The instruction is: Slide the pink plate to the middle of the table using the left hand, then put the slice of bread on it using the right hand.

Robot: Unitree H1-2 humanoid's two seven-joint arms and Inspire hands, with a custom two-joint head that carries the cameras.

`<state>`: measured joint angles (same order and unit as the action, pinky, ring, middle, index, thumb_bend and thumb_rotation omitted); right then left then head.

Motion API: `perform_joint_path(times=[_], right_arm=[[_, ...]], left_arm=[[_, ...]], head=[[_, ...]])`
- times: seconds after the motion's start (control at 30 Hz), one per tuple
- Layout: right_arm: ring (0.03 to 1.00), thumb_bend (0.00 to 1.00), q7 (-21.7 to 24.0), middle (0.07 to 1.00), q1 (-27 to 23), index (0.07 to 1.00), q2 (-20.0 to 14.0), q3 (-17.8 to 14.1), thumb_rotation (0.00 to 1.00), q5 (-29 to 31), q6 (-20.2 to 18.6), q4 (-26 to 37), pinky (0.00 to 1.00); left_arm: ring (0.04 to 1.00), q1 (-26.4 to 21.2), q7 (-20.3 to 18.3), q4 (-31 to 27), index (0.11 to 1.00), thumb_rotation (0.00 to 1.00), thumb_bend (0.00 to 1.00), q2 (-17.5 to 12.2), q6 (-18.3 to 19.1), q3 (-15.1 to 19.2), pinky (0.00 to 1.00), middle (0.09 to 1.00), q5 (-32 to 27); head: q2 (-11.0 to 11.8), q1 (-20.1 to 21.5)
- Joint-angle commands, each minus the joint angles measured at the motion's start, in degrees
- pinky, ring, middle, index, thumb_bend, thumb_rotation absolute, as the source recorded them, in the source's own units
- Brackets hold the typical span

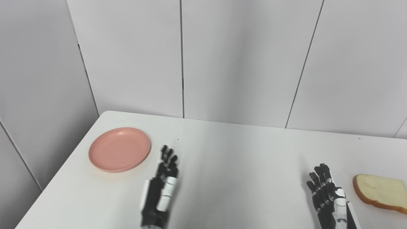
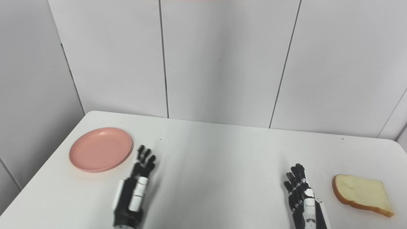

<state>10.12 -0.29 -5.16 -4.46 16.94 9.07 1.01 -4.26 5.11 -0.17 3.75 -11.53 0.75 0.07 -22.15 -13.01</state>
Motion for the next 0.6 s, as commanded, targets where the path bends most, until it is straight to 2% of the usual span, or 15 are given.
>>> perform_joint_path(times=[0.0, 0.2, 0.3, 0.33, 0.43, 0.57], right_arm=[[1.000, 0.69, 0.2, 0.995, 4.5, 0.990, 1.5, 0.4, 1.00, 0.0, 0.6, -5.9, 1.00], [0.992, 0.70, -0.8, 0.986, 4.5, 0.984, 2.4, 0.3, 1.00, -0.7, 0.1, -5.4, 1.00], [0.988, 0.70, -1.1, 0.980, 4.5, 0.981, 2.6, 0.3, 1.00, -0.9, 0.0, -5.3, 1.00], [0.987, 0.70, -1.1, 0.980, 4.5, 0.981, 2.7, 0.3, 1.00, -0.9, -0.1, -5.3, 1.00], [0.976, 0.69, -1.4, 0.968, 4.7, 0.970, 3.0, 0.3, 1.00, -1.1, 0.0, -4.8, 1.00], [0.966, 0.68, -1.6, 0.960, 4.8, 0.965, 3.1, 0.3, 1.00, -1.2, -0.2, -4.4, 1.00]], left_arm=[[0.881, -6.7, -0.7, -3.5, 0.917, 0.84, 0.86, -3.1, 0.5, 1.8, 0.90, 0.901, -0.8], [0.860, -15.5, -3.4, -2.4, 0.848, 0.84, 0.92, -11.3, 4.1, 5.6, 0.84, 0.867, -4.9], [0.865, -17.6, -4.2, -1.4, 0.820, 0.83, 0.96, -13.2, 5.4, 6.8, 0.81, 0.856, -6.5], [0.866, -17.8, -4.4, -1.3, 0.818, 0.83, 0.96, -13.3, 5.5, 6.9, 0.81, 0.855, -6.6], [0.867, -22.6, -5.9, 2.5, 0.806, 0.82, 0.94, -17.7, 6.7, 10.1, 0.79, 0.853, -10.4], [0.875, -25.7, -8.3, 6.7, 0.822, 0.82, 0.92, -21.1, 7.3, 12.5, 0.82, 0.866, -13.6]], head=[[0.0, 0.3], [0.1, 0.9], [0.1, 1.0], [0.1, 1.0], [-0.1, 1.3], [-0.3, 1.3]])
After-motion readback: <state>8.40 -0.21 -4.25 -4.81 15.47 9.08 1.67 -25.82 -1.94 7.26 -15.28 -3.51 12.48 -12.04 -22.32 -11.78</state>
